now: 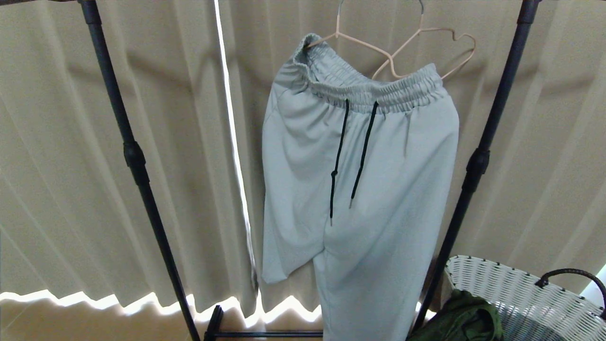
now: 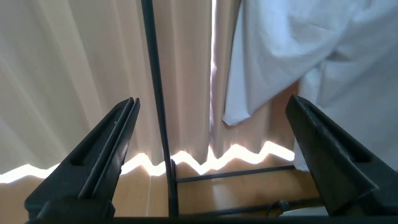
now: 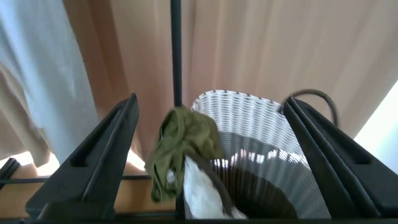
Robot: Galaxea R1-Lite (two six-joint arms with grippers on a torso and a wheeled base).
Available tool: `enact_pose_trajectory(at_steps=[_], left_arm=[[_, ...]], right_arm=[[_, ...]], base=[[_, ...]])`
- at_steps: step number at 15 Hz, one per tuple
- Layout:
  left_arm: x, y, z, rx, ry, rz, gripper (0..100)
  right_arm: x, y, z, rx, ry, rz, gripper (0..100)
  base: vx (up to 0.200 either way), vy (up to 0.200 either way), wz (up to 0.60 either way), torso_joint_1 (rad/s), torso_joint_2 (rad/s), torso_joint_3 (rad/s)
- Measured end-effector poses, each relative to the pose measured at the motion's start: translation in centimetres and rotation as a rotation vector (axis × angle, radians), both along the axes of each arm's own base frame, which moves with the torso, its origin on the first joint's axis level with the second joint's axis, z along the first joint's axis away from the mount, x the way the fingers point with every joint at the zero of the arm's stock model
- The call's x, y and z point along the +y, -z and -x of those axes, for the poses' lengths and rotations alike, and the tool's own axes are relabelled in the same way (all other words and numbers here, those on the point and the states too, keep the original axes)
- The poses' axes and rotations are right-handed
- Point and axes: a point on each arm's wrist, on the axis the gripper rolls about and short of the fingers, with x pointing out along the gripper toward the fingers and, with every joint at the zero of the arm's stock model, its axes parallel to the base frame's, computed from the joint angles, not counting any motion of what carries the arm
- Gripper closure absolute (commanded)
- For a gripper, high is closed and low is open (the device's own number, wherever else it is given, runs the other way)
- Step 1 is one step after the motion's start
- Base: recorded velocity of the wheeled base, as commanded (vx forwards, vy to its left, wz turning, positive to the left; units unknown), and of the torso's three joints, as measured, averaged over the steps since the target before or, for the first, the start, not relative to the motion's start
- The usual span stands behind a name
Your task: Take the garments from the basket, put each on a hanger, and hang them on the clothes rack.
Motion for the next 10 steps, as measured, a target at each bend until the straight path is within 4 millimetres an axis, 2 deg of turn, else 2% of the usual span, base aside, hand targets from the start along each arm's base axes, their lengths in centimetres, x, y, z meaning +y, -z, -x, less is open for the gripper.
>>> enact_pose_trajectory(at_steps=[1,10], left_arm=[[0.00,0.00,0.00,0.000,-0.001,0.000,0],[0.00,0.00,0.00,0.001,-0.002,0.003,0]], right_arm=[[0.00,0.00,0.00,0.000,-0.001,0.000,0],[0.00,0.00,0.00,-0.001,-0.001,-0.006,0]], base=[[0.200,0.000,0.00,0.002,0.01,-0.002],[0.000,0.000,0.00,0.000,0.00,0.000]])
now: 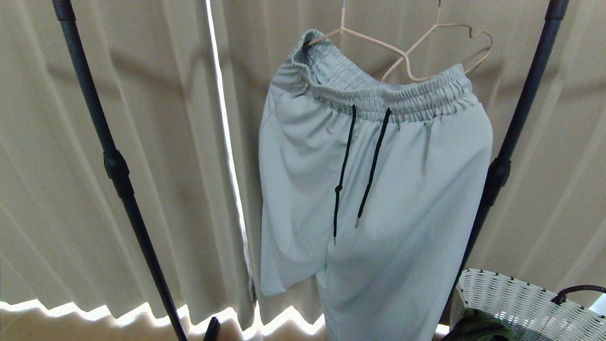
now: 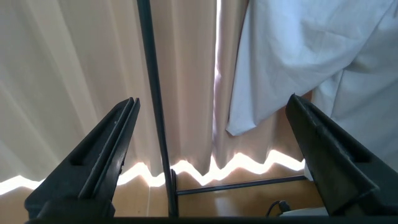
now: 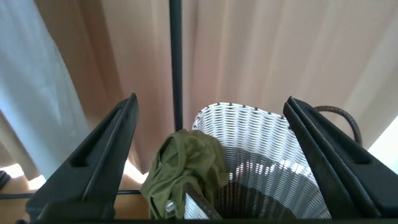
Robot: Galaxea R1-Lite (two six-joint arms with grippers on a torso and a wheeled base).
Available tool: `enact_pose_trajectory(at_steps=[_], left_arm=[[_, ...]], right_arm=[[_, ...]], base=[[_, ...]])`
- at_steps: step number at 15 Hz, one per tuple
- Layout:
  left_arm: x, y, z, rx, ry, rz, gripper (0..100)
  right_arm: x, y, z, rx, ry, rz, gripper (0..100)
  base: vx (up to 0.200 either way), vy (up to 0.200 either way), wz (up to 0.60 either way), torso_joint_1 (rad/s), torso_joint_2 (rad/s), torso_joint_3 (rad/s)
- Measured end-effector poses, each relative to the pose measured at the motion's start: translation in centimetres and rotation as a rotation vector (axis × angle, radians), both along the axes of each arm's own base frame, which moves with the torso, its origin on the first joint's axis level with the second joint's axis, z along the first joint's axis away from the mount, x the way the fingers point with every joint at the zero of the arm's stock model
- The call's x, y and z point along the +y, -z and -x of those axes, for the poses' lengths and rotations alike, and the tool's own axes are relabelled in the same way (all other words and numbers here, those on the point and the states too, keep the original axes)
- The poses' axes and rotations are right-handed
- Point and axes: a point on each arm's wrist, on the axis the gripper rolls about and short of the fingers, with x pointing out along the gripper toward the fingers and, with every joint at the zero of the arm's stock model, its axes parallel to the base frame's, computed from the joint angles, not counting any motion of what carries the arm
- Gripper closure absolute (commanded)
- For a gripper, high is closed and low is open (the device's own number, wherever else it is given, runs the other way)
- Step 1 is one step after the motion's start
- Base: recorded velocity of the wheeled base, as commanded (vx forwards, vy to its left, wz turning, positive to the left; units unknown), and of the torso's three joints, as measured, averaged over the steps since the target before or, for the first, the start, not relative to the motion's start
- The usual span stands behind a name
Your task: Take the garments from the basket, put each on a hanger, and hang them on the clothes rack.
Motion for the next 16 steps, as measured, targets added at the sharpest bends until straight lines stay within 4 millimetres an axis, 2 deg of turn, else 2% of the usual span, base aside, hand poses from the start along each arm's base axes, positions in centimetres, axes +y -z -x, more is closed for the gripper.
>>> enact_pose_trajectory(at_steps=[4,7,10,12,16], left_arm=[[0.0,0.0,0.0,0.000,-0.004,0.005,0],[0.0,0.0,0.0,0.000,-0.004,0.007,0],[0.0,0.0,0.0,-0.001,-0.003,0.007,0],[0.0,0.0,0.0,-0.001,-0.003,0.007,0],[0.0,0.0,0.0,-0.001,-0.003,0.007,0]], right_arm=[[0.0,-0.2,0.0,-0.005,-0.002,0.002,0],[0.1,-1.4,0.5,-0.034,-0.033,0.003,0],[0.1,-1.1,1.1,0.090,-0.041,0.055,0],[0.0,-1.9,1.2,0.136,-0.066,0.102,0],[-0.2,-3.3,-0.1,0.252,-0.161,0.138,0]], base=[[0.000,0.000,0.00,0.000,0.00,0.000],[0.000,0.000,0.00,0.000,0.00,0.000],[0.000,0.000,0.00,0.000,0.00,0.000],[0.000,0.000,0.00,0.000,0.00,0.000],[0.000,0.000,0.00,0.000,0.00,0.000]])
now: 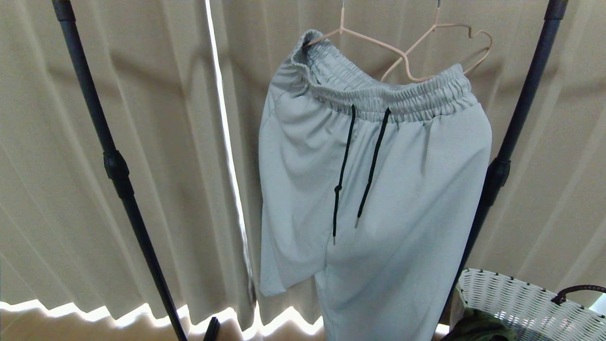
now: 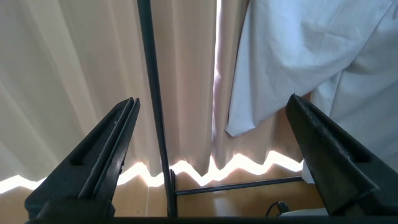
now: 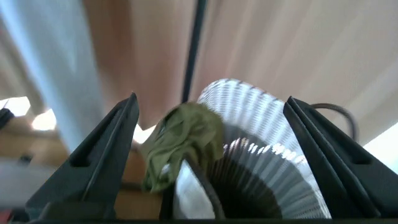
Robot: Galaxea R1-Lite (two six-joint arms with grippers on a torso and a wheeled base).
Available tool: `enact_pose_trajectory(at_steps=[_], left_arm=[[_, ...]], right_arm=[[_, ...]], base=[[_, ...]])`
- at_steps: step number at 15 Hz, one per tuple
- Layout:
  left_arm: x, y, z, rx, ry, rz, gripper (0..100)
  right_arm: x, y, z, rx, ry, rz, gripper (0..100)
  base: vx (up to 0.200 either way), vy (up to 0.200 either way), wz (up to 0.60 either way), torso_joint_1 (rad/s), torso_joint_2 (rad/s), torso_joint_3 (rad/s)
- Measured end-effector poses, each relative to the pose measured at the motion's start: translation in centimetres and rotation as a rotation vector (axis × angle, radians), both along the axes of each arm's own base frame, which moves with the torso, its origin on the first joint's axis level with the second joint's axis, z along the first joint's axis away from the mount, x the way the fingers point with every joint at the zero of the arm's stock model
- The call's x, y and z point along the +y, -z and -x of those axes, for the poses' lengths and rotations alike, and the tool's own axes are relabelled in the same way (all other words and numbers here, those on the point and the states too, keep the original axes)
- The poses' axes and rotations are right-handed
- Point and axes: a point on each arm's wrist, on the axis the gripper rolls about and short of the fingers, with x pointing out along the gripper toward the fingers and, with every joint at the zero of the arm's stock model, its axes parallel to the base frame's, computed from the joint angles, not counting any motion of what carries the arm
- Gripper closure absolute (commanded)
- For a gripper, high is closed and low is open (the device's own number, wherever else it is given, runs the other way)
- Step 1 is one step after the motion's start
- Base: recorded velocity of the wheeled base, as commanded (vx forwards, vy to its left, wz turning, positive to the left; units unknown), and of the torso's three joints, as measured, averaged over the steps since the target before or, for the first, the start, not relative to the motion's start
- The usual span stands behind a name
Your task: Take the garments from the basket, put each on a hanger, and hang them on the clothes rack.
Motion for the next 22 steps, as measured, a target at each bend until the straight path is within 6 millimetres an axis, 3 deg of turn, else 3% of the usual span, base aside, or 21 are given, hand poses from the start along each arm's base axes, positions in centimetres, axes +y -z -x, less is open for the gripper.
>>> enact_pose_trajectory(at_steps=[5,10,13,17,22], left_arm=[[0.0,0.0,0.0,0.000,0.000,0.000,0],[0.0,0.0,0.0,0.000,0.000,0.000,0],[0.0,0.0,0.0,0.000,0.000,0.000,0],[0.0,0.0,0.0,0.000,0.000,0.000,0],[0.0,0.0,0.0,0.000,0.000,0.000,0]], right_arm=[[0.4,-1.7,-3.4,0.211,-0.003,-0.014,0],[1.1,-1.8,-8.6,0.420,0.016,-0.008,0],[1.5,-0.5,-12.1,0.546,0.026,0.040,0],[0.6,1.7,-14.9,0.722,-0.017,0.271,0],[-0.4,3.6,-18.3,0.679,-0.010,0.324,0]], base=[[0.000,0.000,0.00,0.000,0.00,0.000],[0.000,0.000,0.00,0.000,0.00,0.000],[0.000,0.000,0.00,0.000,0.00,0.000],[0.000,0.000,0.00,0.000,0.00,0.000],[0.000,0.000,0.00,0.000,0.00,0.000]])
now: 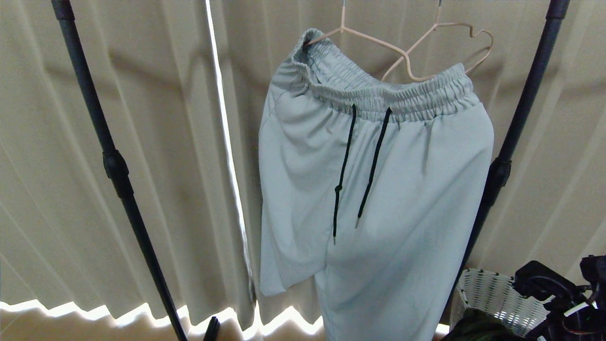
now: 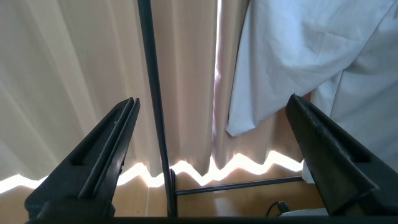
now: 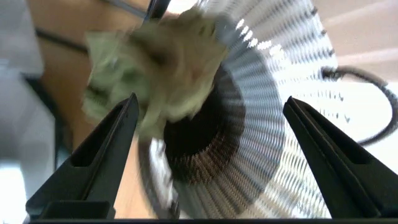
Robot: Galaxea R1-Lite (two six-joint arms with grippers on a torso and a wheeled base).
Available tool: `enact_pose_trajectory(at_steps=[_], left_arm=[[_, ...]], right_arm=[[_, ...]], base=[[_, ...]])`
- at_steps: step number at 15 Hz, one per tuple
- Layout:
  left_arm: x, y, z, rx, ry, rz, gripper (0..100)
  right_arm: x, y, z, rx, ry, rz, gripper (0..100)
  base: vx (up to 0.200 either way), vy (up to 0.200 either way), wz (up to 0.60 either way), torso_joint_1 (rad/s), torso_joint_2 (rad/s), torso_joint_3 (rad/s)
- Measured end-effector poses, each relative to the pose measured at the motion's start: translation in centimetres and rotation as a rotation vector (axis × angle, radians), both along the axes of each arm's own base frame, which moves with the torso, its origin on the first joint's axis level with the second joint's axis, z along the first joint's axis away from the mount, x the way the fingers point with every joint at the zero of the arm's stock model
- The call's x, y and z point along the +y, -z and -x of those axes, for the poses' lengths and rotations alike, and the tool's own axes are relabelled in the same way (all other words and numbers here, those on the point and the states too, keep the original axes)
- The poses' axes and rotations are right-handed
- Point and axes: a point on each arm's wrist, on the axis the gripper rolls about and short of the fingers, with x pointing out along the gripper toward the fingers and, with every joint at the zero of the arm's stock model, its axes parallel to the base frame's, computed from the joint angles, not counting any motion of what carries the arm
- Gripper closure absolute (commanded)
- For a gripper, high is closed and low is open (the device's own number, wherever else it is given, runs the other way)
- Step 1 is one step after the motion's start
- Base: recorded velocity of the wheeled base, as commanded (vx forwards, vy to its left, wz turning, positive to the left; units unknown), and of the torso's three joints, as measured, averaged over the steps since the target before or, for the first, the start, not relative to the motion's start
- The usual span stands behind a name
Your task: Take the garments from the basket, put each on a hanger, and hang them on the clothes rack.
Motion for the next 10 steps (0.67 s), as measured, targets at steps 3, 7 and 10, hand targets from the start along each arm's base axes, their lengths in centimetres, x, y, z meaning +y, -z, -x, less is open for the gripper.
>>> enact_pose_trajectory(at_steps=[3,7,10], left_arm=[[0.0,0.0,0.0,0.000,0.000,0.000,0],[0.0,0.0,0.0,0.000,0.000,0.000,0],[0.0,0.0,0.0,0.000,0.000,0.000,0]], right_arm=[[-0.1,1.6,-0.8,0.044,0.003,-0.001,0],[-0.2,2.7,-1.6,0.075,0.008,0.003,0],[-0.2,3.0,-1.6,0.094,0.006,0.002,0]], base=[[0.000,0.000,0.00,0.000,0.00,0.000],[0.000,0.000,0.00,0.000,0.00,0.000],[0.000,0.000,0.00,0.000,0.00,0.000]])
